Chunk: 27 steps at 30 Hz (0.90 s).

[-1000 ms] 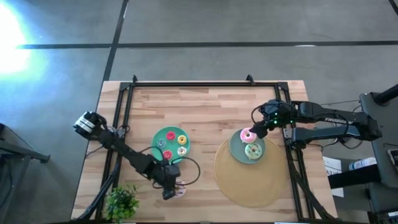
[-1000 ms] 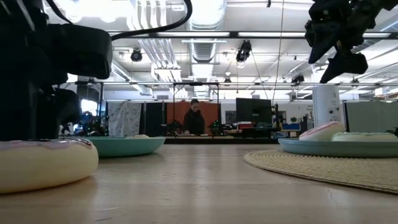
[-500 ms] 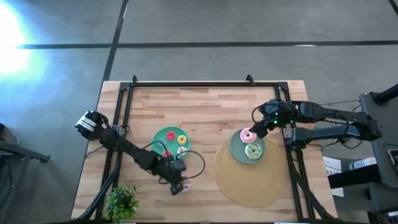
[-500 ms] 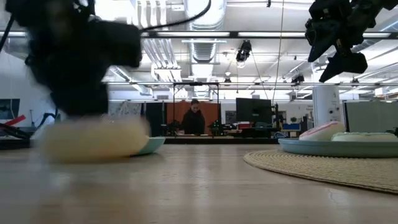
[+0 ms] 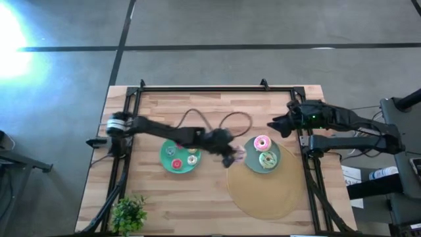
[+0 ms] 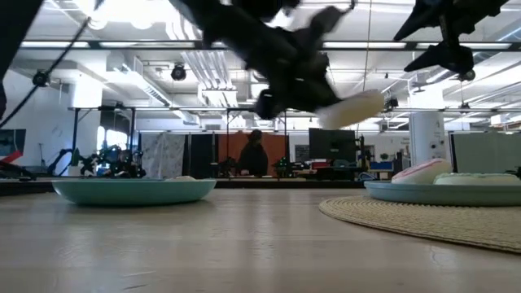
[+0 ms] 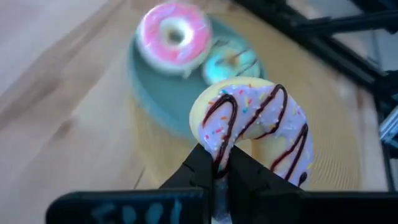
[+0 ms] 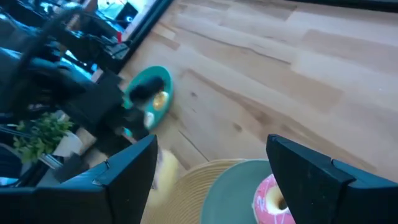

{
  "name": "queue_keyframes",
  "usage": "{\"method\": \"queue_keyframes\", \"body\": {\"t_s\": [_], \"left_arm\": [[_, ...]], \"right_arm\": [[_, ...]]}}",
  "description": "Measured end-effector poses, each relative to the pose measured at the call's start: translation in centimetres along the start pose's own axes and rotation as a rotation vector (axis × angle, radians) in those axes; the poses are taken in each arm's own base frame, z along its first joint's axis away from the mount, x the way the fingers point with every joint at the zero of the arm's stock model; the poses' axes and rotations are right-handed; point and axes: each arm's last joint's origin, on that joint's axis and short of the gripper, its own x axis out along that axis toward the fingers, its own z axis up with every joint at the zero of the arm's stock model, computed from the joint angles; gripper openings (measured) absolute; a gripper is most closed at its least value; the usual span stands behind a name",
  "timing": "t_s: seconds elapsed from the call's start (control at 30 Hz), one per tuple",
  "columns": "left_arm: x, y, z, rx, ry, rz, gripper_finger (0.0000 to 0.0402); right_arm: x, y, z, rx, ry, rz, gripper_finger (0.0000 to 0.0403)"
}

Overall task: Pick & Place donuts
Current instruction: Put the large purple donut on the gray plate

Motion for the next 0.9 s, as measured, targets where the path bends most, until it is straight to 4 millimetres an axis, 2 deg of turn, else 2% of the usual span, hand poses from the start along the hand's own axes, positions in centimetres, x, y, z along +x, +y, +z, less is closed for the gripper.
{"method": "queue_keyframes", "body": {"t_s": [0.1,0.23,0.43,0.53,0.67,0.9], "left_arm": [[3.0,-0.3,1.8,0.029,0.008,-0.040,0.0001],[6.6,-0.3,2.8,0.045,0.051,-0.009,0.0001],[10.1,0.3,3.6,0.035,0.042,0.015,0.0003],[10.7,0.5,3.4,0.007,0.082,0.042,0.0021],[11.1,0.9,2.9,-0.029,0.138,0.079,0.0069],[10.1,0.7,3.8,-0.040,0.078,0.148,0.0150]], "right_arm": [[-0.4,0.0,0.0,-0.004,-0.012,0.012,0.0295],[-0.5,-0.1,0.0,-0.025,-0.017,0.017,0.0295],[-0.7,-0.1,0.0,-0.050,-0.024,0.017,0.0295],[-0.8,-0.1,0.0,-0.055,-0.025,0.019,0.0295],[-0.9,-0.1,-0.1,-0.072,-0.027,0.022,0.0295],[-0.9,-0.1,-0.1,-0.098,-0.028,0.022,0.0295]]}}
